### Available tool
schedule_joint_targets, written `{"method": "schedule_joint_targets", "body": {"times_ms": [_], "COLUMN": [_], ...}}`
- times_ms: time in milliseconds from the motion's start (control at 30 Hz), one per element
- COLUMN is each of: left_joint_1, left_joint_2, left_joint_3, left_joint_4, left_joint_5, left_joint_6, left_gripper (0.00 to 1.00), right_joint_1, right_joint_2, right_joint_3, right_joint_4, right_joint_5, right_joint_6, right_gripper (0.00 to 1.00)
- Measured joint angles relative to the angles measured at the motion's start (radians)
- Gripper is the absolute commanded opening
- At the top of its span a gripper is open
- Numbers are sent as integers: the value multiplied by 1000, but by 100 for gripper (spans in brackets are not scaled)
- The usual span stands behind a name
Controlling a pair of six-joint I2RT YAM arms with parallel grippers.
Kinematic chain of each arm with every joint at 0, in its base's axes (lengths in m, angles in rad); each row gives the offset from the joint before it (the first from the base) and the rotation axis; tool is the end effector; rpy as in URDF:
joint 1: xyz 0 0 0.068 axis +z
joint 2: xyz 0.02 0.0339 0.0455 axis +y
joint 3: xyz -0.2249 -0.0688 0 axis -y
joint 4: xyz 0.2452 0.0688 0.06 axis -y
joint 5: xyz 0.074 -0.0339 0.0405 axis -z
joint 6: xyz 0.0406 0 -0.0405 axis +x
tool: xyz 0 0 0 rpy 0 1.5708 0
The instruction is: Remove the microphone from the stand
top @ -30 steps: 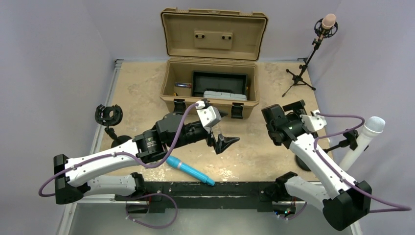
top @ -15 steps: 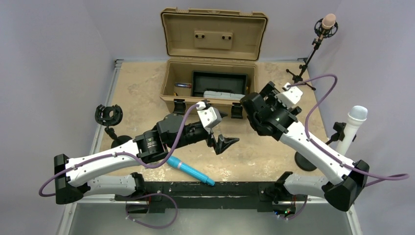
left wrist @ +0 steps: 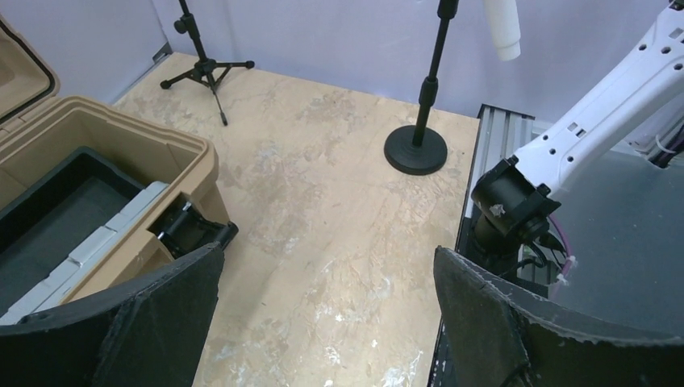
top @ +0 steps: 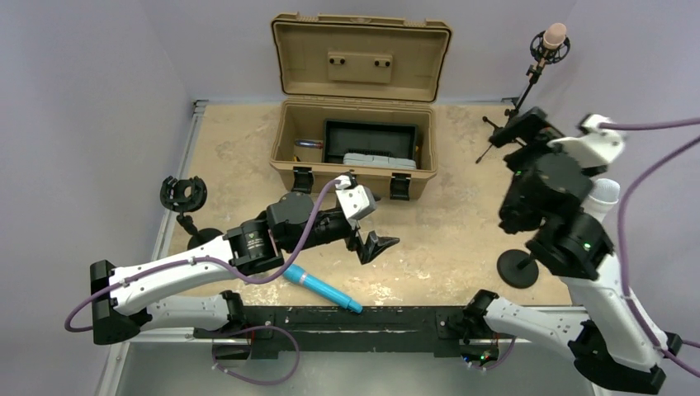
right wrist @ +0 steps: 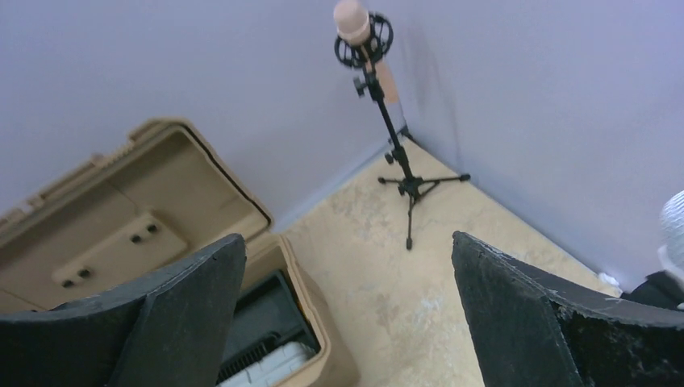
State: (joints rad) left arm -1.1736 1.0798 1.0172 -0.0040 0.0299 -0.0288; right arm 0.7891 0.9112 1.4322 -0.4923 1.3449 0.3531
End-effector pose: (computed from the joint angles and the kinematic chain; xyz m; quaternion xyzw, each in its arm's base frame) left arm 0.1059 -0.2557 0.3487 0.4041 0.6083 -0.3954 0.5571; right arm 0.1324 0.0772 0.4677 0.3183 0.6289 -0.0619 0.7067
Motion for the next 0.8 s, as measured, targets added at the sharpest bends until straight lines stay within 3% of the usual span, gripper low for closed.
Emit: {"method": "schedule_joint_targets", "body": {"times_ms": [267,600,800], "left_joint_1": [0,0,0], "left_joint_2": [-39,-63,-63], "left_joint_3": [0,2,2], "left_joint_4": [-51,-84,-91], "left_joint_5": [51,74,79], "left_joint_6": [-4,-13,-19], "left_gripper": [100,100,100], "right_joint_1": [0,-87,-167], "right_joint_2": [-10,-20,-96], "right_joint_3": [222,285,216], "right_joint_4": [-63,-324,-381], "right_joint_5": [31,49,19], "right_joint_6": [-77,0,43], "right_gripper": [99,99,99]}}
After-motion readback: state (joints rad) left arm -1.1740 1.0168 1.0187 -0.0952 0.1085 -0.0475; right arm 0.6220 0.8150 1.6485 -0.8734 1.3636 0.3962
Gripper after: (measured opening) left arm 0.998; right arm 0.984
